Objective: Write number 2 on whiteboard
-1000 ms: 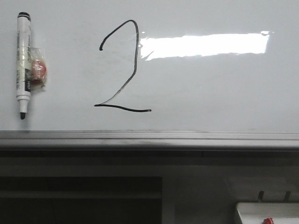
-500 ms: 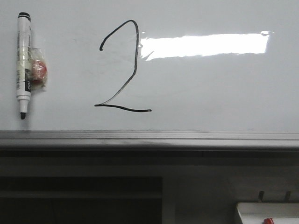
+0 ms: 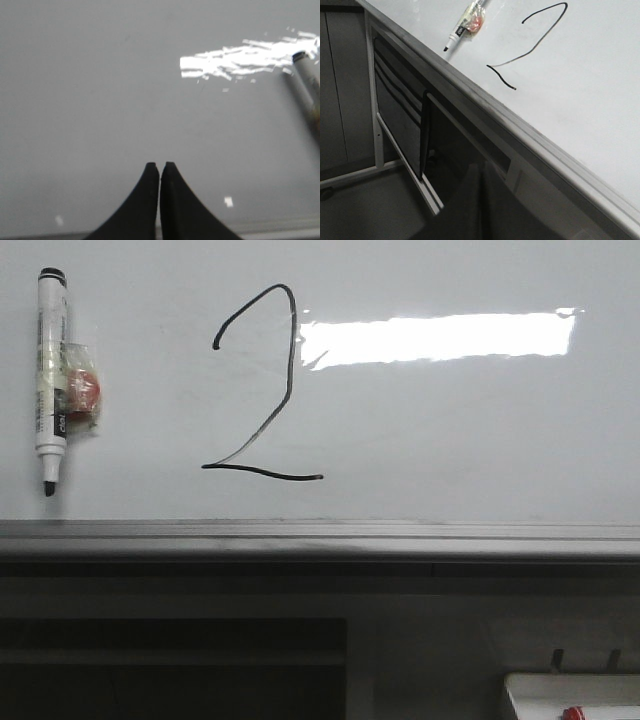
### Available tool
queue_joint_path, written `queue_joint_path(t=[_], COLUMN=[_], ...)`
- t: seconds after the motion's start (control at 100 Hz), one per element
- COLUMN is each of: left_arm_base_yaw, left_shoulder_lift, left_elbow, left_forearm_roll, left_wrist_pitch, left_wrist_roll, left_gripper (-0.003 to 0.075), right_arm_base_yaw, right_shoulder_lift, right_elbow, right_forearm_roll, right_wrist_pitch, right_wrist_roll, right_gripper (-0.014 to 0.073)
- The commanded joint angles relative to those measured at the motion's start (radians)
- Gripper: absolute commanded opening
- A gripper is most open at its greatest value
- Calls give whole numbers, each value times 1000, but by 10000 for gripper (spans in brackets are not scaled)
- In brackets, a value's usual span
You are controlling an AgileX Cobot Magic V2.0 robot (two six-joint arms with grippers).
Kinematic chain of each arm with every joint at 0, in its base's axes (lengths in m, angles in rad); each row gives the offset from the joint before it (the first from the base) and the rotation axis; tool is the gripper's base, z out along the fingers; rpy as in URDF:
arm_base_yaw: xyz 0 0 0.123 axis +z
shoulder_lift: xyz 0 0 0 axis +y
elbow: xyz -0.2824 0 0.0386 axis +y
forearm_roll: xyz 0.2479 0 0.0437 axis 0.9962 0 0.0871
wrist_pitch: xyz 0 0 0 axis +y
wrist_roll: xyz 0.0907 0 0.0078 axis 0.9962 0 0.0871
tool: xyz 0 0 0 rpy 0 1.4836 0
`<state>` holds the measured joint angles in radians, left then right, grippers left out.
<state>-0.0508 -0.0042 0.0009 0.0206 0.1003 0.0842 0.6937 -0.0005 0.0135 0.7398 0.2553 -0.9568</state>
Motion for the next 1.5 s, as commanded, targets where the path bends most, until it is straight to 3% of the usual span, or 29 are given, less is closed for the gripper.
queue_joint_path(t=[0.0, 0.1, 1.27, 1.34, 1.38, 1.49], left_arm_base_yaw=[14, 17, 17, 17, 17, 17], left_shoulder_lift=[-28, -28, -28, -28, -28, -28], left_elbow=[12, 12, 12, 12, 12, 12], left_forearm_roll=[-12, -12, -8, -8, -8, -8], left_wrist_pitch=[50, 167, 162, 162, 162, 162], left_wrist_roll=[-13, -13, -13, -13, -13, -13], left_gripper=[-20, -20, -20, -20, -20, -20], right_arm_base_yaw=[-6, -6, -6, -6, -6, -19], right_shoulder_lift=[19, 19, 19, 19, 19, 19], right_elbow=[-17, -17, -19, -21, -21, -21], right_forearm_roll=[10, 10, -4, -117, -241, -765], right_wrist_pitch=[-60, -60, -92, -122, -140, -168], right_wrist_roll=[-2, -2, 6, 126, 310, 883], right_gripper=[-62, -62, -62, -62, -62, -62])
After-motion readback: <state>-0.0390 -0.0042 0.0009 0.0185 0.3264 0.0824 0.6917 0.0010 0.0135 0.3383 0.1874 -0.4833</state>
